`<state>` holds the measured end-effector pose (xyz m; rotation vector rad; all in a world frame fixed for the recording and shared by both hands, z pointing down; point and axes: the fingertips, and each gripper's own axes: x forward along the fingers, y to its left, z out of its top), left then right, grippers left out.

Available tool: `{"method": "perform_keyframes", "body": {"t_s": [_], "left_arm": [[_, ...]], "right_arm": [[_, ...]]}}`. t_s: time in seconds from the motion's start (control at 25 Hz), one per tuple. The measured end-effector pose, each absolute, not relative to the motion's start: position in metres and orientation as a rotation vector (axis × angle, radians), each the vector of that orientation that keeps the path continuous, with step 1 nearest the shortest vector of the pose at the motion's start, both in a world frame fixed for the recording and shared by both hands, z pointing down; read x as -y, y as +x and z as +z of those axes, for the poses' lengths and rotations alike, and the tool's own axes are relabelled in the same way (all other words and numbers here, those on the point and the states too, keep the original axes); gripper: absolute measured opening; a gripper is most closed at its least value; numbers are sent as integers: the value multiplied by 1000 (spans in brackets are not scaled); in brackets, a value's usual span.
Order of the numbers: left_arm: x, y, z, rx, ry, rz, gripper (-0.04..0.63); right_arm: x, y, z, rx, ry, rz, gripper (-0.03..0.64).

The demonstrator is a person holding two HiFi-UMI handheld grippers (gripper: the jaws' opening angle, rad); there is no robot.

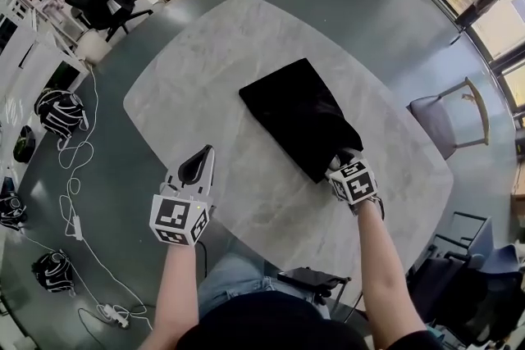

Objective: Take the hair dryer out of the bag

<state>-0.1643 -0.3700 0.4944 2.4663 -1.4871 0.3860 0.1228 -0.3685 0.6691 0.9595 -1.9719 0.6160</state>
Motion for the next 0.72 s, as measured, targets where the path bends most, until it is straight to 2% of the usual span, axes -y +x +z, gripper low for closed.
{"method": "perform_keyframes", "body": {"t_s": [0.16, 0.56, 0.6, 0.72], "left_arm": [[372, -171, 498, 1500, 2452, 384, 11], [375, -174, 501, 1500, 2448, 387, 11], [375, -173, 501, 1496, 2450, 386, 11], [375, -167, 499, 1482, 2467, 381, 11]], "right_arm": [[368, 124, 679, 1971, 874, 827, 279], [373, 119, 681, 1941, 768, 756, 287], [374, 121, 682, 1918, 788, 736, 239], [376, 124, 684, 1848, 870, 689, 222]]}}
